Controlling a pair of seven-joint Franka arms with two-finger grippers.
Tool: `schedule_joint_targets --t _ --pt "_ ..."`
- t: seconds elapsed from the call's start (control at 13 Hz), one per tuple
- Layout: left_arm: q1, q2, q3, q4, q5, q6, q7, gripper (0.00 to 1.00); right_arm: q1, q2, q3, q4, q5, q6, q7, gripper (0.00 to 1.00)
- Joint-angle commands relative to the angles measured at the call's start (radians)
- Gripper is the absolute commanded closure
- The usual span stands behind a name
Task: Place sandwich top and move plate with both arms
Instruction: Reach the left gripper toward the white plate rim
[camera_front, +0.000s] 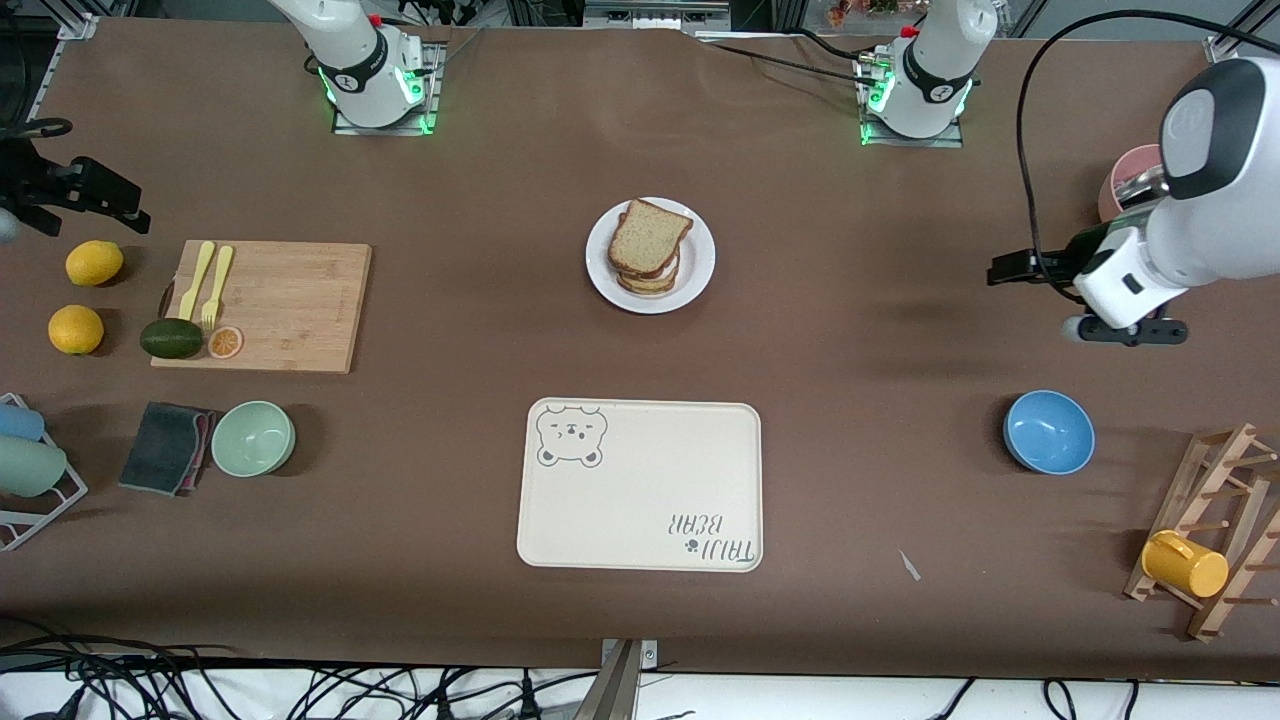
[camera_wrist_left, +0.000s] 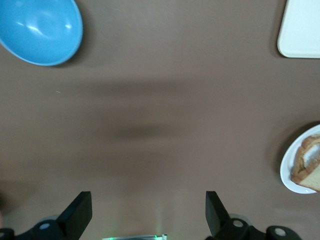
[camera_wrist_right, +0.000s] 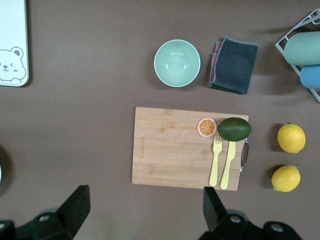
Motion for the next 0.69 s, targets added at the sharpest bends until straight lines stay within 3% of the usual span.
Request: schedule_joint_targets --t 0.0,0.23,0.62 --pt "-0.006 0.012 -0.01 -0.056 -0.094 0.011 0.082 0.0 -0.015 -0.008 0.0 -0.01 0.022 0.043 0.009 0.0" --pt "-0.006 0.012 -0.03 -0.059 -0.151 -0.018 0.286 0.0 -0.013 -0.006 0.0 -0.009 0.022 0.057 0.009 0.0" --pt "0.008 0.119 -0.03 -0.056 -0.384 -0.091 0.294 0.0 -0.012 -0.006 0.006 -0.009 0.021 0.055 0.009 0.0"
